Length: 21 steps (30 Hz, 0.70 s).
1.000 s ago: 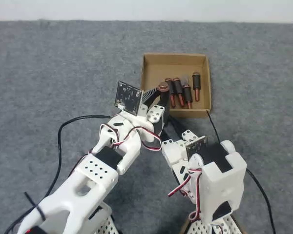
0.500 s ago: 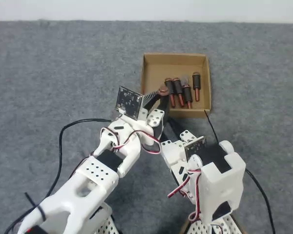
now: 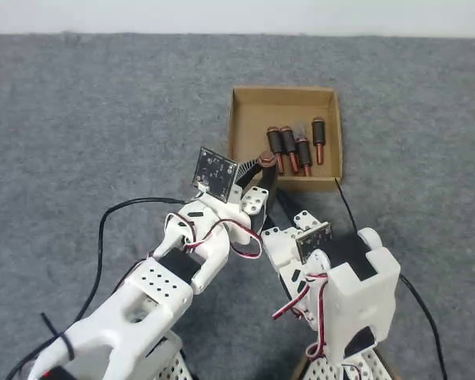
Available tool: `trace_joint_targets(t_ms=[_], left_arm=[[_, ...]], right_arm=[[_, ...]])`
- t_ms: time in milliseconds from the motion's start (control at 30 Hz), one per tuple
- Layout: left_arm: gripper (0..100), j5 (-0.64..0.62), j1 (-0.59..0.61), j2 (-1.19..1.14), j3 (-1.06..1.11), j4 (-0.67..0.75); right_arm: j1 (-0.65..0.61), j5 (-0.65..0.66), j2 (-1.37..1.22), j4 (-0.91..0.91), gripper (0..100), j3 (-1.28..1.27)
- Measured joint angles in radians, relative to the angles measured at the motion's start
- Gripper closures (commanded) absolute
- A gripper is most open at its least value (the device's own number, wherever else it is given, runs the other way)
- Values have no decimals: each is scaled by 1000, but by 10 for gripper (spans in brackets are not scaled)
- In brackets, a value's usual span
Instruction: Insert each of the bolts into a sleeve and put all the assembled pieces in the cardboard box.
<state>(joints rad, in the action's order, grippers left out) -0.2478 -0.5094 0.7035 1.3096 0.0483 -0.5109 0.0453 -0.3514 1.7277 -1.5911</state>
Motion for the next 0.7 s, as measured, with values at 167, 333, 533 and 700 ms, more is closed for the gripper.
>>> trace_joint_targets(t_ms=[167, 333, 533, 700], left_arm=[[989, -5, 5, 0, 0, -52], [989, -6, 11, -69, -3, -58], [987, -6, 8, -276, -3, 158], [987, -6, 6, -338, -3, 242]], right_arm=[[-3, 2, 0, 0, 992, 0], [-3, 2, -2, 0, 992, 0], [21, 2, -3, -3, 992, 0], [32, 2, -3, -3, 992, 0]])
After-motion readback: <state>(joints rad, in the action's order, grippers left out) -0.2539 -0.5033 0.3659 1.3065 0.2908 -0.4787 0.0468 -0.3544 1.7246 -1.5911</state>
